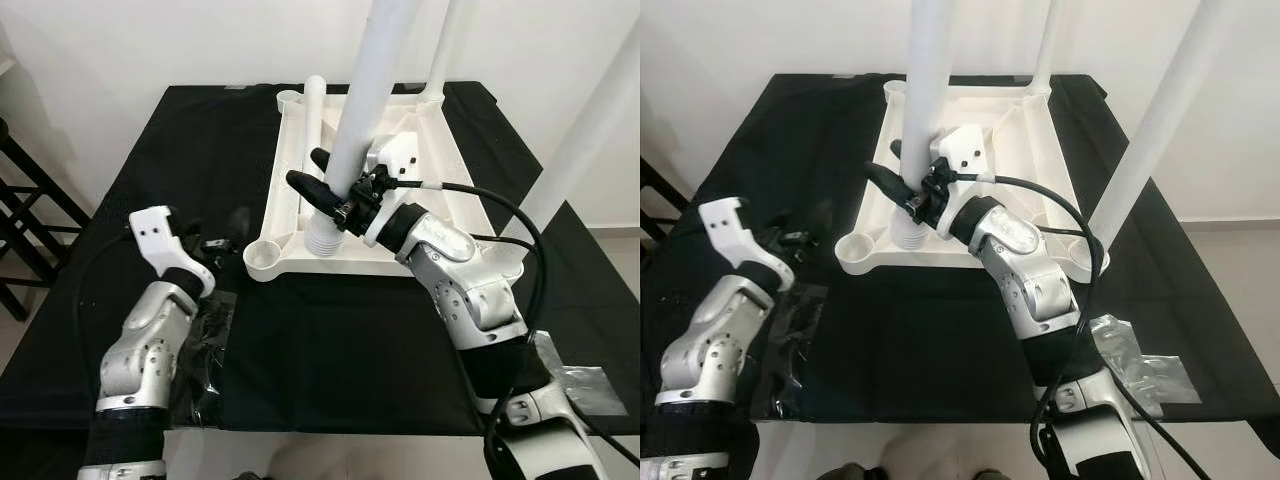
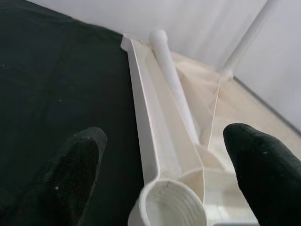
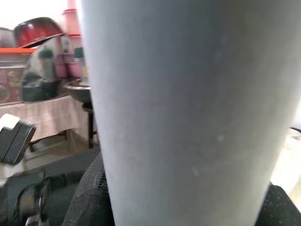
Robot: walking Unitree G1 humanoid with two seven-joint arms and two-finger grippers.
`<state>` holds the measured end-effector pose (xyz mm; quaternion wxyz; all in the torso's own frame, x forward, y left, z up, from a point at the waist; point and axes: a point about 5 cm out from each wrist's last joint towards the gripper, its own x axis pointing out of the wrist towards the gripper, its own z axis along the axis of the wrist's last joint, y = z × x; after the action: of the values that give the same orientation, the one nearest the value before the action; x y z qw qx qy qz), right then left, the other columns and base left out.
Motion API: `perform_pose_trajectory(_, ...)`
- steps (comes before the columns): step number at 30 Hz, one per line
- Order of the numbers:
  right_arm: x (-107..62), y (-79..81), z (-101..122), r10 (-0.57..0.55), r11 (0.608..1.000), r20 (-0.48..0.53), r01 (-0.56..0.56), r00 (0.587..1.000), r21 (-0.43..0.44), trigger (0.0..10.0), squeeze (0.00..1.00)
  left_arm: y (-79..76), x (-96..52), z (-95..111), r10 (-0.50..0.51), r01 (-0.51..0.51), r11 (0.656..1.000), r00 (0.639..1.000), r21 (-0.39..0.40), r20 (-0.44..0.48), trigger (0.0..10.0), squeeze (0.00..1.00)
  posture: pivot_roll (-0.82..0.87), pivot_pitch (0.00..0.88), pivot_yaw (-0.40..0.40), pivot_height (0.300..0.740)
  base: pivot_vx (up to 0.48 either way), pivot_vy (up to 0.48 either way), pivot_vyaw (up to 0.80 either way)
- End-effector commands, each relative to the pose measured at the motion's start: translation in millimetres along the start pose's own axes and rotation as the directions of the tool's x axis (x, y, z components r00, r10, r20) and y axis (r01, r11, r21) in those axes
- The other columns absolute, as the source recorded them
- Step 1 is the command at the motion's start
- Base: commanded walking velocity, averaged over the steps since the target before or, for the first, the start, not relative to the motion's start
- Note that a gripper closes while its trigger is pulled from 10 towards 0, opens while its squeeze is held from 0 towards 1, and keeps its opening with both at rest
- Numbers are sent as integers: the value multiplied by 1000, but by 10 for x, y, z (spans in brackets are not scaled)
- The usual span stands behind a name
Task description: Building children table
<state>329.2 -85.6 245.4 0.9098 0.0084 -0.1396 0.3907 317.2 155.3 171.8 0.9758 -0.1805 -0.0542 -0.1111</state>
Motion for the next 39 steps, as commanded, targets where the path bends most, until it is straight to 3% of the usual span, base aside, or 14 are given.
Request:
perform_pose_trajectory(1,-21,10,34,-19,1000,29,20,999,-15,10000,0,-62,23,-15,1,-1,999,1000,45,1,10000,0,-37,126,10,740,0,0,0)
perform_pose_trajectory(8,-43,-1,-3,-57,998,26,58,998,-15,10000,0,-256,33,-110,-50,55,988,998,142,-36,10000,0,-36,126,12,740,0,69,0)
perform_pose_trajectory(15,-44,-54,2,-100,995,30,100,995,-12,10000,0,-275,52,-78,-29,30,982,1000,184,-8,10000,0,-34,122,11,740,0,454,0)
perform_pose_trajectory(23,-45,-145,-7,-177,984,29,178,984,-24,10000,0,-268,70,28,-42,32,955,999,296,28,10000,0,-13,121,16,740,0,0,0)
perform_pose_trajectory(34,-59,-215,-7,-220,976,33,220,975,0,10000,0,-285,46,141,-109,92,955,993,280,43,10000,0,13,125,17,740,27,0,0)
perform_pose_trajectory(39,-67,-217,6,-219,976,53,219,974,12,10000,0,-322,35,146,-131,113,954,990,278,45,10000,0,13,127,15,740,335,0,800)
